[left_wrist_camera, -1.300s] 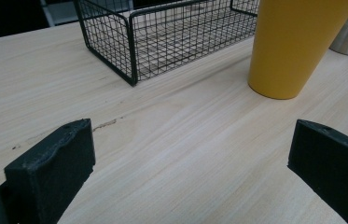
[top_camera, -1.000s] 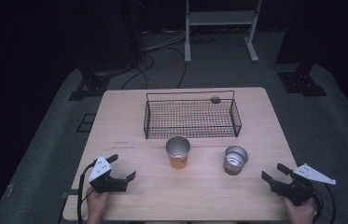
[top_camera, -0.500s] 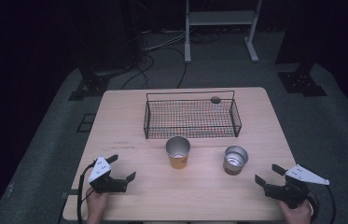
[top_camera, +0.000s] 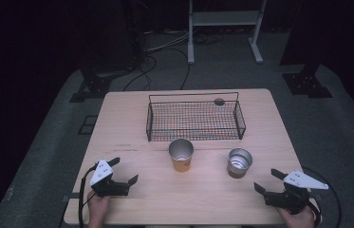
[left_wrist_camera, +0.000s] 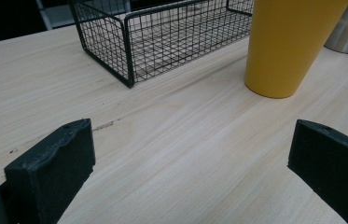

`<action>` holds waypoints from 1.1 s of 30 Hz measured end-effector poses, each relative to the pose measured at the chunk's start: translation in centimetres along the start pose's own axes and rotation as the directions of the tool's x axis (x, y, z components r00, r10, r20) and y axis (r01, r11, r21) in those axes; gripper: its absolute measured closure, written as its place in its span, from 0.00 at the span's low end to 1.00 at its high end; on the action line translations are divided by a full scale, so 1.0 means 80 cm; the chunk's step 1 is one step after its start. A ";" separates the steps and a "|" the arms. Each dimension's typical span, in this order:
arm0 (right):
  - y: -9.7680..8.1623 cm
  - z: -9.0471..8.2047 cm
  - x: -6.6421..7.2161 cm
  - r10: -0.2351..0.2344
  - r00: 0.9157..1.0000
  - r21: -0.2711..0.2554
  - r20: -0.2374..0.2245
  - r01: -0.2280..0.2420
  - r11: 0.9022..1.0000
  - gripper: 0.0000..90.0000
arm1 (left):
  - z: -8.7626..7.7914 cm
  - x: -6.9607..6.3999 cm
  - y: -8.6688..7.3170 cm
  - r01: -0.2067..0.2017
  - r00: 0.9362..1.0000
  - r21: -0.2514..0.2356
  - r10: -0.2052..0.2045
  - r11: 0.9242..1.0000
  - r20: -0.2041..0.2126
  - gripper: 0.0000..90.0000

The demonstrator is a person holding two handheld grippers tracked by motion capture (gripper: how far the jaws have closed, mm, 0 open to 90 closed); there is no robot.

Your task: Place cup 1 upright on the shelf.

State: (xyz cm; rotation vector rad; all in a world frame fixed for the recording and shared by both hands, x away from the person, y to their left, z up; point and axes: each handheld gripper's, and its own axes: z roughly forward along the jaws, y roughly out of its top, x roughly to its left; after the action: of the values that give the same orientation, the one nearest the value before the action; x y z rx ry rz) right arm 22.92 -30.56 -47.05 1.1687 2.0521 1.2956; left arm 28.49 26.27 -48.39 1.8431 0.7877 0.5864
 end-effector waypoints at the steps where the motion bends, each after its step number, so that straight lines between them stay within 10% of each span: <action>1: 0.000 0.001 0.001 -0.001 1.000 -0.001 -0.004 0.001 1.000 0.15 | 0.000 0.000 0.000 -0.001 1.000 0.000 0.001 1.000 0.001 0.00; 33: 0.039 0.058 0.015 -0.022 1.000 0.138 -0.009 0.023 0.990 0.01 | 0.000 -0.002 0.000 -0.018 1.000 -0.003 0.018 1.000 0.001 0.00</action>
State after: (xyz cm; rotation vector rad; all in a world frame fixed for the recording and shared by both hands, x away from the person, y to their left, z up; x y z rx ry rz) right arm 26.97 -26.56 -46.39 1.1976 2.1841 1.1644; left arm 28.39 26.16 -48.39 1.8492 0.7703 0.5981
